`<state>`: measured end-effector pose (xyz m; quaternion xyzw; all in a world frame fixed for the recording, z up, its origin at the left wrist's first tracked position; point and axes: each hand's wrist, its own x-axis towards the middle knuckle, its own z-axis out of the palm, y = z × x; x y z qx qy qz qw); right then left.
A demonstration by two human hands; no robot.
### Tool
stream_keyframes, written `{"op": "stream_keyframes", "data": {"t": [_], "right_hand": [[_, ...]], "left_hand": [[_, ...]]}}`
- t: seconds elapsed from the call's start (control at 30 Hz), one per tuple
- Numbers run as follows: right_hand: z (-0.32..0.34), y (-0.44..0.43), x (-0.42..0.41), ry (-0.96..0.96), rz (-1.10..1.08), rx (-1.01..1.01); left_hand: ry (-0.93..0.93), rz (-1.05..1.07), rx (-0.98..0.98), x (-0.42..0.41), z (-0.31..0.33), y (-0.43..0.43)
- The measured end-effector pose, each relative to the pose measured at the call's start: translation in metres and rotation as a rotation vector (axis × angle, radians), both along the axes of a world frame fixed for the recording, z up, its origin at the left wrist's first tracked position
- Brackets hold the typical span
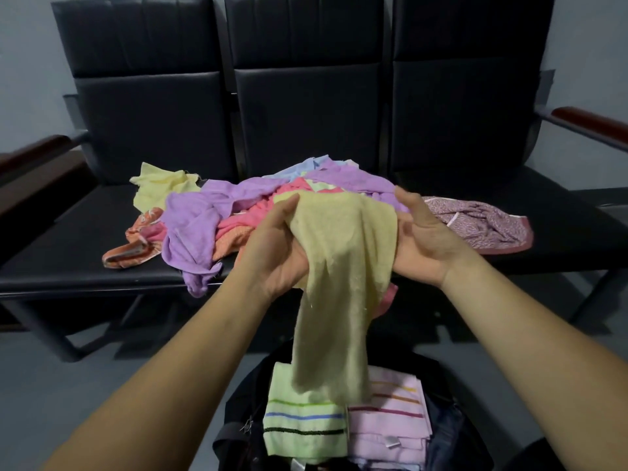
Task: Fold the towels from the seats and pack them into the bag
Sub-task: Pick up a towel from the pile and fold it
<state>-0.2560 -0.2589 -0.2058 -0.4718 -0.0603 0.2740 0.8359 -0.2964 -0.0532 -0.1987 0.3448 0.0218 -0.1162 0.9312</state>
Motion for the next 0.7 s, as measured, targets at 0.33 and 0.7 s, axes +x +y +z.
{"op": "stream_keyframes", "data": {"t": [0.33,0.7], "right_hand": [[0.001,0.014,0.008,-0.122,-0.111,-0.025],[0.009,-0.003,0.005,-0.038,-0.06,0.082]], "left_hand": [[-0.172,-0.102,0.636,0.007,-0.011,0.03],[-0.022,0.049,0.364,-0.002,-0.008,0.014]]}}
